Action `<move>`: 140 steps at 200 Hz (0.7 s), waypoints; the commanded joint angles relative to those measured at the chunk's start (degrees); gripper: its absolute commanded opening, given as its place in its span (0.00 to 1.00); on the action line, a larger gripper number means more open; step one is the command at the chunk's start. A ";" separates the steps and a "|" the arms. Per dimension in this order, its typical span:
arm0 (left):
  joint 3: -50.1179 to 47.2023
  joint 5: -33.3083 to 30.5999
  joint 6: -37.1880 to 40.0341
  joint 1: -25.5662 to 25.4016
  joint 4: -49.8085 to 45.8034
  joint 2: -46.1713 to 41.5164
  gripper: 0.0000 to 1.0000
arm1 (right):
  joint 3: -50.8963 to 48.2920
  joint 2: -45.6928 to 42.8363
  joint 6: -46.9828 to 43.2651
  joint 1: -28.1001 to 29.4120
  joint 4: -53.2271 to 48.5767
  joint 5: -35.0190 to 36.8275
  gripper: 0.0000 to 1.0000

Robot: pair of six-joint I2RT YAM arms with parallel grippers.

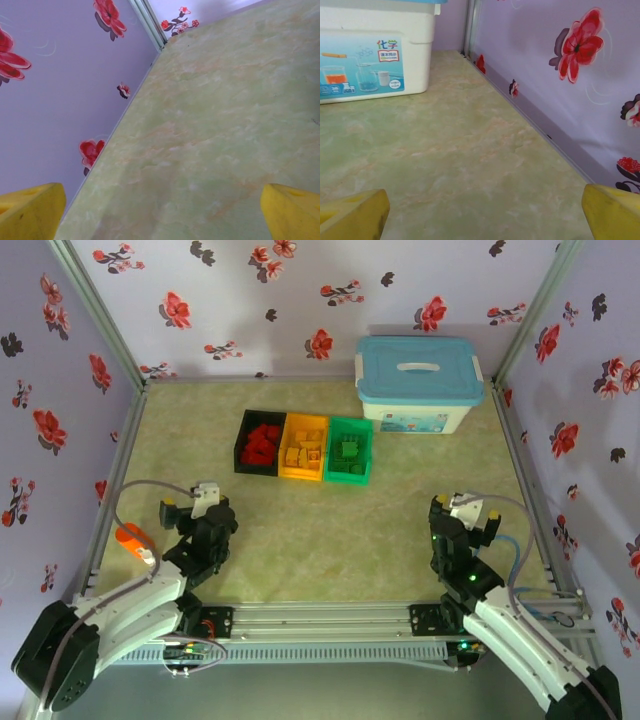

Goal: Sort the legos into containers by color
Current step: Reset both arms

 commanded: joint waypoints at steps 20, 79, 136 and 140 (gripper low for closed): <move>2.25 0.61 -1.65 2.91 3.07 3.28 1.00 | -0.60 4.89 2.95 -5.12 10.14 3.15 0.99; 2.03 5.98 0.33 8.20 12.04 7.73 1.00 | -1.97 10.67 6.88 -13.02 19.32 -2.89 0.99; 5.93 8.89 0.62 10.69 15.88 16.59 1.00 | -1.34 21.70 6.93 -15.52 30.07 -6.12 0.99; 6.53 8.97 0.63 10.80 16.37 17.26 1.00 | -0.99 22.93 7.07 -15.74 30.73 -6.33 0.99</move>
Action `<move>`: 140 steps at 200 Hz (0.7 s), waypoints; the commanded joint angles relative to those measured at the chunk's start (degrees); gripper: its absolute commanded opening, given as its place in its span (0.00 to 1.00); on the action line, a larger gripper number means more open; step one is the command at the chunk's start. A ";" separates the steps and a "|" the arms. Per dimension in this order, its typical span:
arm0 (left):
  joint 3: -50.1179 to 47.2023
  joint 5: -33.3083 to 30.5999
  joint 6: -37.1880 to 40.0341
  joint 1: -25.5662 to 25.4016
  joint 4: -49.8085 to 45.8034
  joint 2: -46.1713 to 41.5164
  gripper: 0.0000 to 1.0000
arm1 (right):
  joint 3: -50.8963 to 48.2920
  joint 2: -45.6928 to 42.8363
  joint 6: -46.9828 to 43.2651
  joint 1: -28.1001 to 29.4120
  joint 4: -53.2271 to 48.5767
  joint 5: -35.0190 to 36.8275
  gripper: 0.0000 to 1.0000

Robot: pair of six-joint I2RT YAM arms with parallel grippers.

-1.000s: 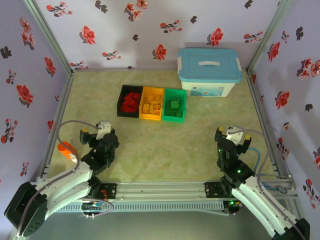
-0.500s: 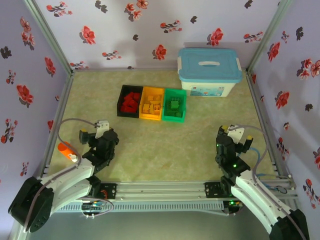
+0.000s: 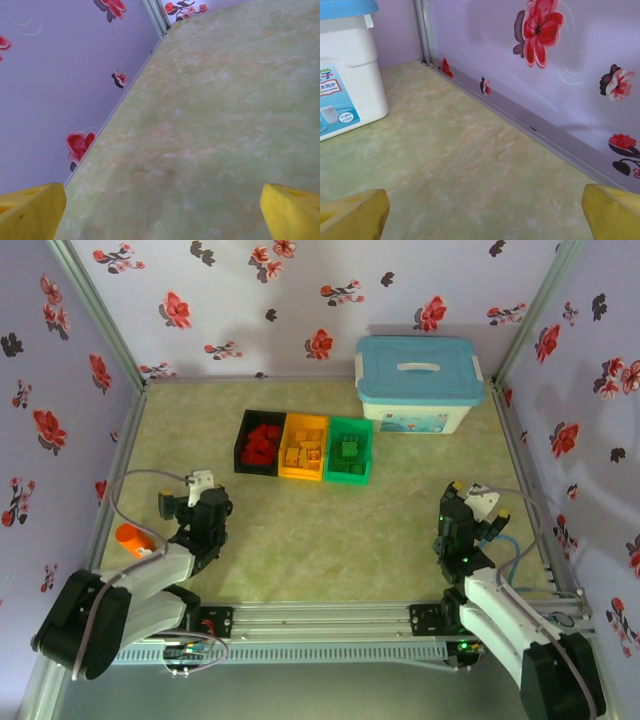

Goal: Sort the legos into containers by color
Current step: Reset both arms

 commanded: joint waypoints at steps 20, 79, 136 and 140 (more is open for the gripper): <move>4.42 1.39 3.23 1.18 7.11 5.88 1.00 | 3.12 11.77 2.50 -3.01 9.08 -2.70 0.99; 4.96 4.94 3.98 5.19 15.91 10.71 1.00 | 14.79 30.98 -0.93 -4.80 11.78 -2.22 0.99; 0.72 8.02 6.69 9.20 29.98 13.15 1.00 | 15.78 34.10 -3.26 -5.79 15.61 -3.98 0.99; 0.40 8.16 6.83 9.20 30.89 13.25 1.00 | 15.89 34.27 -3.34 -5.81 15.58 -4.23 0.99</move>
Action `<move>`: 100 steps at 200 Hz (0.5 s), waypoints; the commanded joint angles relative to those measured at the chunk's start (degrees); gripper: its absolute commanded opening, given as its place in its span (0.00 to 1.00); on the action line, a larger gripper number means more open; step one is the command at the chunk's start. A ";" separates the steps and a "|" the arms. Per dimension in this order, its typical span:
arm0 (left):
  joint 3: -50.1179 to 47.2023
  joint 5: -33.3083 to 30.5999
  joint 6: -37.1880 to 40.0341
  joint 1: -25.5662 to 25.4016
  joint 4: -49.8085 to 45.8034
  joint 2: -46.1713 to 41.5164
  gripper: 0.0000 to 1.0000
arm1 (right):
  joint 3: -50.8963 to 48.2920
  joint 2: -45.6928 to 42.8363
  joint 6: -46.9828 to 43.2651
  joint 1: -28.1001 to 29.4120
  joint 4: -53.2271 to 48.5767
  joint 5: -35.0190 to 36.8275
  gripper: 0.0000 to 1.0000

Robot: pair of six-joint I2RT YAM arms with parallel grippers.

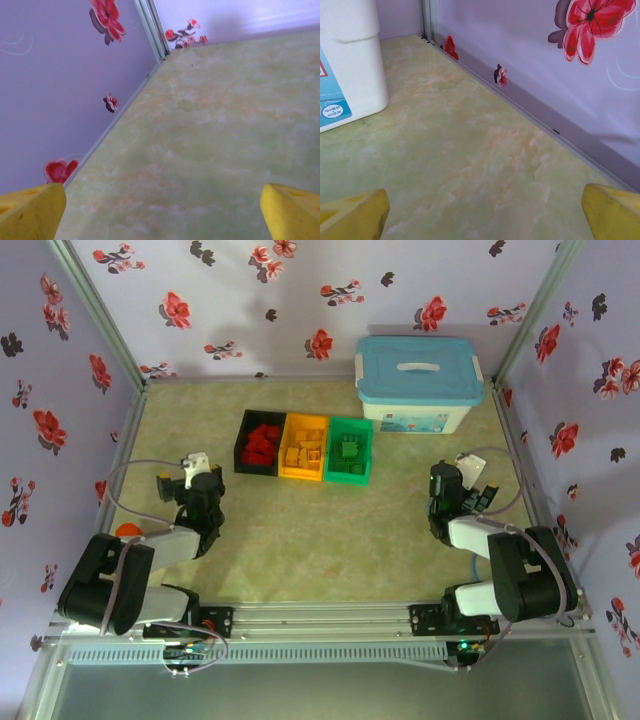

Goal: Sort the legos into containers by color
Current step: Reset both arms

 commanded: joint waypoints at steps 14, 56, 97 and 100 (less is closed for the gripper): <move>-4.08 1.27 2.84 1.05 14.56 1.75 1.00 | 1.93 0.71 -1.57 -1.34 2.59 -1.85 0.99; -7.28 2.33 2.69 2.40 24.83 4.01 1.00 | -4.90 5.87 -5.27 -5.33 23.77 -11.69 0.99; -7.06 3.44 2.97 3.39 25.67 4.92 1.00 | -7.00 4.41 -7.30 -2.83 25.32 -11.78 0.99; -7.12 3.51 2.97 3.33 25.68 4.90 1.00 | -7.42 4.39 -7.60 -2.56 26.07 -11.73 0.99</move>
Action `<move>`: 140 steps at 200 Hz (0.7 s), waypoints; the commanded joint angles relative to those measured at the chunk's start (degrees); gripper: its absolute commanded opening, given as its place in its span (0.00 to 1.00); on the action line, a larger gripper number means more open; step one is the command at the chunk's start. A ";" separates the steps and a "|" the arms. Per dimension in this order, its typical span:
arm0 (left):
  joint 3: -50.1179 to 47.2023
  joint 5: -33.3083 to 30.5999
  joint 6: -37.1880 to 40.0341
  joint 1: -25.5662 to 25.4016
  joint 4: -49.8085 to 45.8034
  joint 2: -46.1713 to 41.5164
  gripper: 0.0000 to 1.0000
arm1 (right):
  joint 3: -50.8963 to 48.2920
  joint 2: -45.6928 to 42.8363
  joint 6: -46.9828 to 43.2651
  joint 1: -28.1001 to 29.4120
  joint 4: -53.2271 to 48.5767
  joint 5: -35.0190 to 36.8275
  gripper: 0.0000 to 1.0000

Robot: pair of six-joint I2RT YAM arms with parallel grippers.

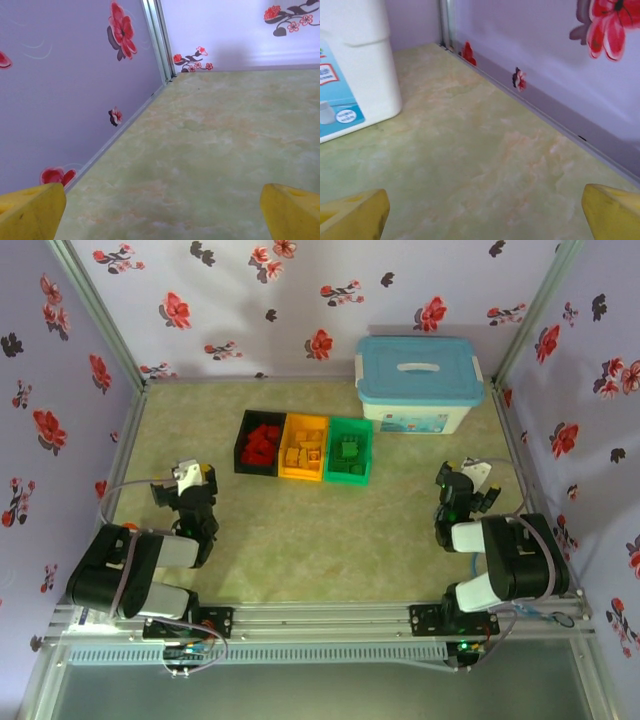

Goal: Sort the legos into containers by color
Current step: Reset both arms

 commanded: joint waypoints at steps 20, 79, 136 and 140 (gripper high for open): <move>-0.37 1.14 1.17 0.53 4.76 0.25 1.00 | -5.06 3.69 -7.41 4.18 20.49 -0.03 0.99; 0.29 11.27 2.52 3.22 9.37 7.80 1.00 | -8.69 4.14 -8.87 6.15 26.27 -2.05 0.99; -0.15 11.55 3.06 2.79 9.87 7.90 1.00 | -0.94 8.54 -8.12 2.66 16.28 -8.83 0.99; -0.23 11.63 3.09 2.76 9.94 7.90 1.00 | 0.67 6.95 -6.86 2.10 11.06 -9.11 0.99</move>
